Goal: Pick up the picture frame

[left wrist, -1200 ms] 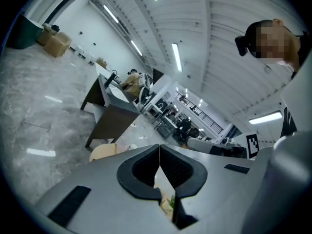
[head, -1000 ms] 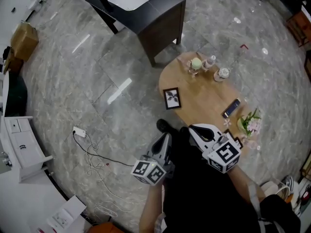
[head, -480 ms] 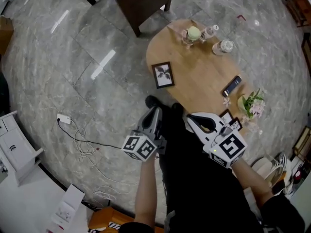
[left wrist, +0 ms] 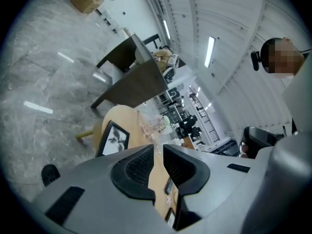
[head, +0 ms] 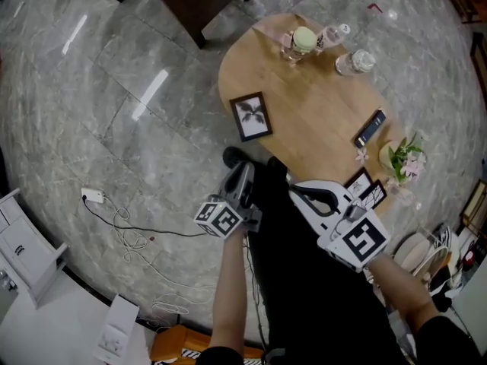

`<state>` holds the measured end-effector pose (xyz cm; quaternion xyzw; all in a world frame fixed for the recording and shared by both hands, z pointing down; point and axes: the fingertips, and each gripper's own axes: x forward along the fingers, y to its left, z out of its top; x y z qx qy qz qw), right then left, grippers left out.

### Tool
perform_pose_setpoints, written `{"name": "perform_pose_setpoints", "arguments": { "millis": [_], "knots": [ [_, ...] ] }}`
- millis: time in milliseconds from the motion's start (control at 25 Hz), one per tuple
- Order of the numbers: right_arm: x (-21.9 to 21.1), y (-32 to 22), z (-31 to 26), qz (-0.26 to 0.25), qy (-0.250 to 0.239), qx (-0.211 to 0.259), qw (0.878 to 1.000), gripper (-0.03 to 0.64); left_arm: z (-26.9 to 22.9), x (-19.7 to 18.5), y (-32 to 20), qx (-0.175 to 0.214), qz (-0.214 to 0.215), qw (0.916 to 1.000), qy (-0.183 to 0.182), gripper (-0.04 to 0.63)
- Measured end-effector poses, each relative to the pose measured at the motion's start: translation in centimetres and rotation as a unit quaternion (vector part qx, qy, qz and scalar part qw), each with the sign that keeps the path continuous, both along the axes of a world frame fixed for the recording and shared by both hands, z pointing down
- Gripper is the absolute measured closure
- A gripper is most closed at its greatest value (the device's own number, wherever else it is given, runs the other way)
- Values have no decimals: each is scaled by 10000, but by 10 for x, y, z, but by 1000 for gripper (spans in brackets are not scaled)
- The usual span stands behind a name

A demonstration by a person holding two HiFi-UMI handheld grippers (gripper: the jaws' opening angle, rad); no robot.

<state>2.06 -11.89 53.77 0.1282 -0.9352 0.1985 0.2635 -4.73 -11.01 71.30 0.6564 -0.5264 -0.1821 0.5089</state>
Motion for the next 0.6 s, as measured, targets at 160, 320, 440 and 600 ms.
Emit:
{"name": "perform_pose_setpoints", "arguments": {
  "millis": [160, 320, 440, 600],
  "knots": [
    [-6, -11, 18, 150, 25, -90, 9998, 607, 46, -1, -5, -251, 174, 9995, 66, 493],
    [-7, -30, 35, 534, 42, -259, 9982, 607, 89, -2, -13, -576, 230, 9980, 133, 435],
    [-5, -37, 46, 704, 148, -333, 9969, 607, 115, -1, -19, -774, 298, 9963, 222, 359],
    [2, -41, 58, 854, 246, -409, 9952, 607, 145, -2, -25, -1016, 283, 9940, 287, 320]
  ]
}}
